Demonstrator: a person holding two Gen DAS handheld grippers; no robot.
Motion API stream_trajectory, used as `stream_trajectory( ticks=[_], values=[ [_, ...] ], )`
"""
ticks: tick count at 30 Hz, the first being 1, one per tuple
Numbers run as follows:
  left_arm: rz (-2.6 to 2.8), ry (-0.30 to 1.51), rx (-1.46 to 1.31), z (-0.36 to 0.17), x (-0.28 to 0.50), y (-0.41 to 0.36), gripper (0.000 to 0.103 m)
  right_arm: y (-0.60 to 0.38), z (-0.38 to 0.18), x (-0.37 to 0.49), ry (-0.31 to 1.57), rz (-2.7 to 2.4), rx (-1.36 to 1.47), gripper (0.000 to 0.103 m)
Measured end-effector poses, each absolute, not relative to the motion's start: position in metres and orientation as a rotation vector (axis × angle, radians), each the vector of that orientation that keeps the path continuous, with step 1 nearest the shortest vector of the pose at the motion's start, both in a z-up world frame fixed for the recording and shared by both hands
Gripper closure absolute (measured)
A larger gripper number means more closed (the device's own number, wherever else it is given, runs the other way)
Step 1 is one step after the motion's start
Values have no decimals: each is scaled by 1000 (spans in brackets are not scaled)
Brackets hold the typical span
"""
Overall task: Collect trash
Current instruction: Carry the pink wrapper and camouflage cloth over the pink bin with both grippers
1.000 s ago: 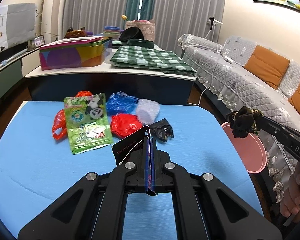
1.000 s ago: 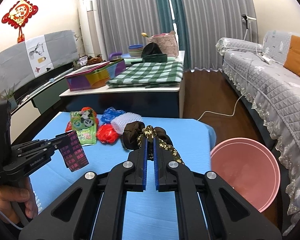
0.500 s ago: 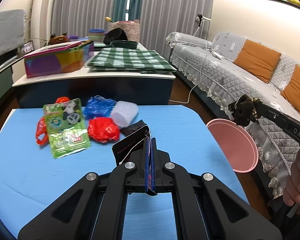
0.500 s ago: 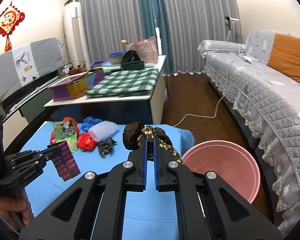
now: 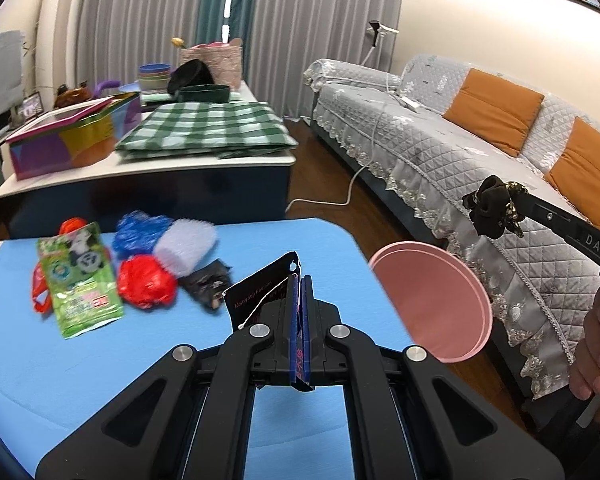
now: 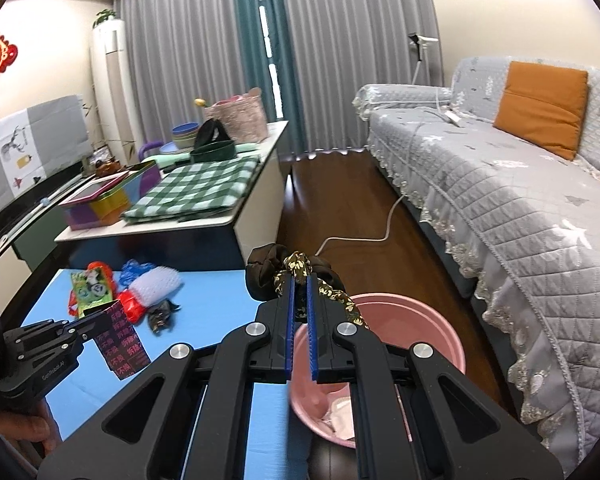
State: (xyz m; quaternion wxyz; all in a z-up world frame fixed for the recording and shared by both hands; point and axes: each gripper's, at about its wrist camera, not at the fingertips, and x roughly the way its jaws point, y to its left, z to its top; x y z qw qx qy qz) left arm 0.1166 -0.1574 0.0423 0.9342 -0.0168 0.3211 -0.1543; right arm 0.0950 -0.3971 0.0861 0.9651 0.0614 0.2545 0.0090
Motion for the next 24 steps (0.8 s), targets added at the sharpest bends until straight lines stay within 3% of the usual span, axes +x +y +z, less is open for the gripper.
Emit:
stream_trajectory(
  ticks=[24],
  values=[
    [-426, 670, -1, 44, 149, -248, 102, -465, 79, 109, 540, -99, 212, 97]
  ],
)
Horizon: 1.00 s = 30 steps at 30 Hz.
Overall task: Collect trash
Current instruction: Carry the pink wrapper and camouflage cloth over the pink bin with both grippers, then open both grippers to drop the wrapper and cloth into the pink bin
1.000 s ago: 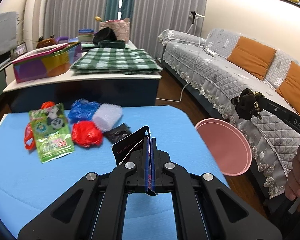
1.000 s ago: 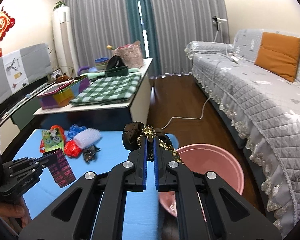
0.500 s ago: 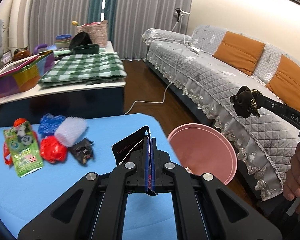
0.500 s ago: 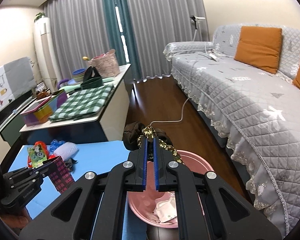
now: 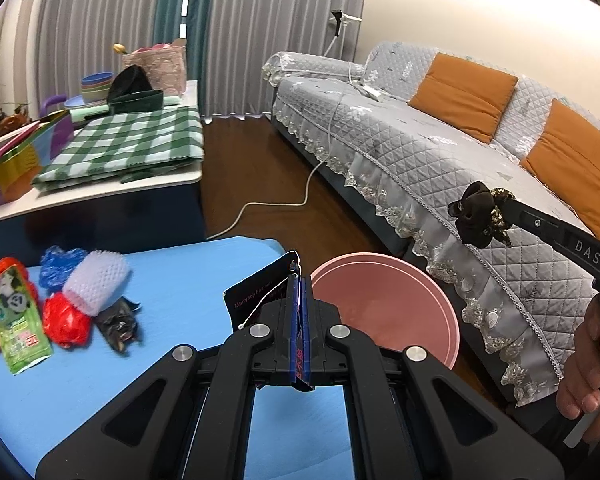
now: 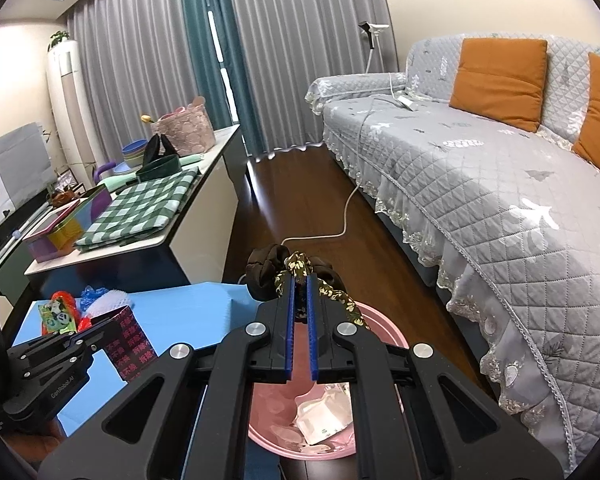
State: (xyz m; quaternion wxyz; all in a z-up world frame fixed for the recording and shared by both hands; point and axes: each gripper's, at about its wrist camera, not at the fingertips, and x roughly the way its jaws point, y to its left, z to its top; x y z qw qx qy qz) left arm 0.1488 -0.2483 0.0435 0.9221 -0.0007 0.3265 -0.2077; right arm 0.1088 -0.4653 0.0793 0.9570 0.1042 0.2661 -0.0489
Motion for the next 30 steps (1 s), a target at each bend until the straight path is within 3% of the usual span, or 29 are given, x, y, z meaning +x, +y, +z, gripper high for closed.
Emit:
stream_trajectory(
  ticks=[30],
  values=[
    [-530, 743, 37, -4, 194, -320, 102, -487, 35, 143, 654, -177, 211, 97]
  ],
)
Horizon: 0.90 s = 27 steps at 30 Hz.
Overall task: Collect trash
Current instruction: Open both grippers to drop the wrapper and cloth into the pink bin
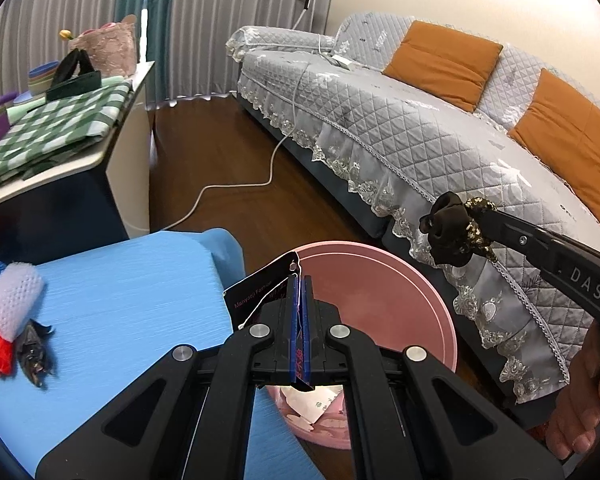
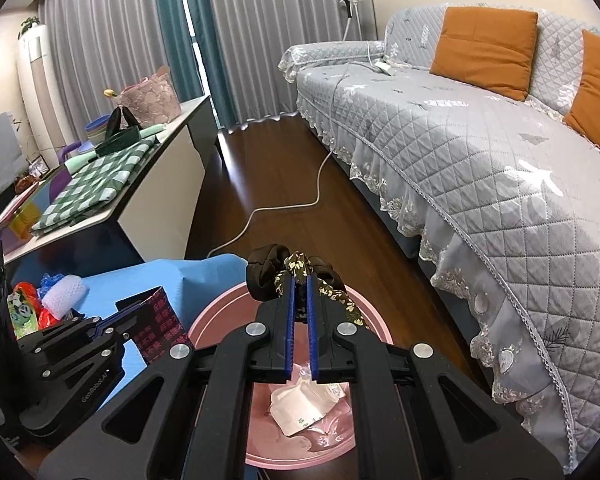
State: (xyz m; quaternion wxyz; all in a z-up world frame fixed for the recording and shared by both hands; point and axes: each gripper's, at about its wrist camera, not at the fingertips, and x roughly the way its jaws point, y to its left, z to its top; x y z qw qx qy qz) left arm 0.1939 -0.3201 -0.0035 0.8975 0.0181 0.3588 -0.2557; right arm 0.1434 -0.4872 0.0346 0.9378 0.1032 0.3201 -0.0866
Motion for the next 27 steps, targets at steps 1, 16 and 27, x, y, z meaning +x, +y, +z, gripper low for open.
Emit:
stream_trajectory(
  ticks=[1, 16, 27],
  values=[
    [-532, 745, 39, -5, 195, -322, 102, -487, 34, 144, 654, -178, 210, 97],
    [-524, 765, 40, 0, 187, -308, 60, -485, 41, 140, 635, -214, 231, 47],
    [-442, 709, 47, 29, 162, -249, 40, -449, 63, 123, 545, -146, 179, 11]
  ],
)
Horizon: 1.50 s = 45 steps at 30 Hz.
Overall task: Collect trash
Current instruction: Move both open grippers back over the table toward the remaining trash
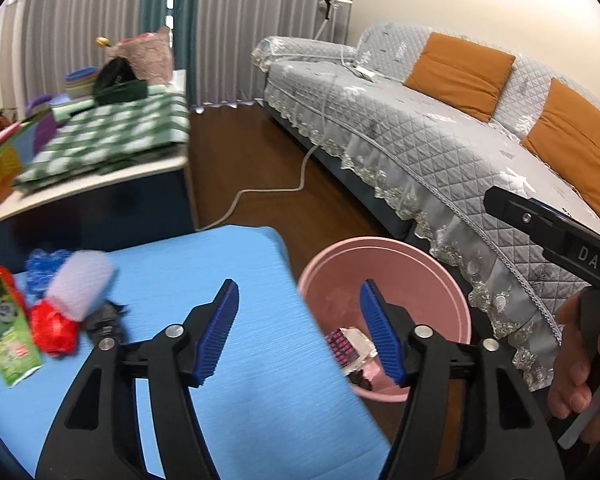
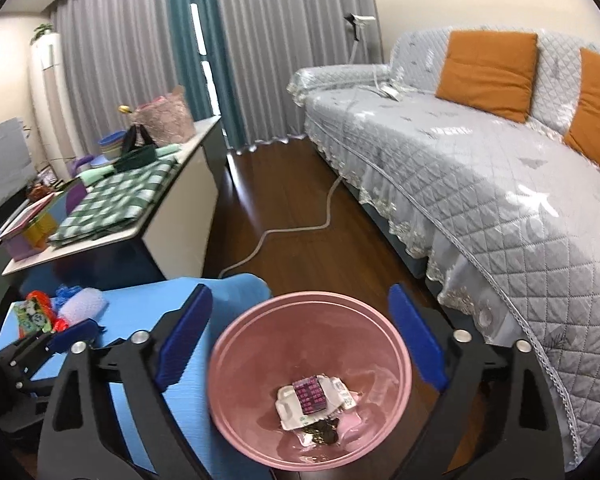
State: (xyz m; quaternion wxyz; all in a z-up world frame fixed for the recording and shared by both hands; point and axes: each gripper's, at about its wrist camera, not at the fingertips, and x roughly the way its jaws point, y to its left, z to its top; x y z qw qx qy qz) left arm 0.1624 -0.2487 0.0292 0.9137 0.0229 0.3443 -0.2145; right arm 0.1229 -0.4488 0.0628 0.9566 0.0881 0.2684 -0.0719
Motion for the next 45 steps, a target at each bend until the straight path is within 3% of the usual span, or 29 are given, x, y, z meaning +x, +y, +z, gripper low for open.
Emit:
stream_trajectory(
  ticks=[4, 10, 16, 30, 39, 45],
  values=[
    [-405, 670, 47, 40, 152, -223, 38, -426, 73, 112, 490, -91, 150, 8],
    [-330, 597, 37, 58, 137, -180, 26, -398, 80, 99, 429, -15, 183, 8],
    [-288, 568, 25, 71, 128, -142, 21, -366, 85, 93, 386, 33, 133, 8],
    [-134, 572, -98, 61, 127, -25, 23, -319, 67, 110, 501, 121, 127, 11],
    [-23, 622, -175, 31, 127, 27, 26, -269, 47, 130, 543, 201, 84, 35],
    [22, 643, -194, 18, 133, 48, 27, -241, 31, 154, 579, 254, 110, 38]
  ],
)
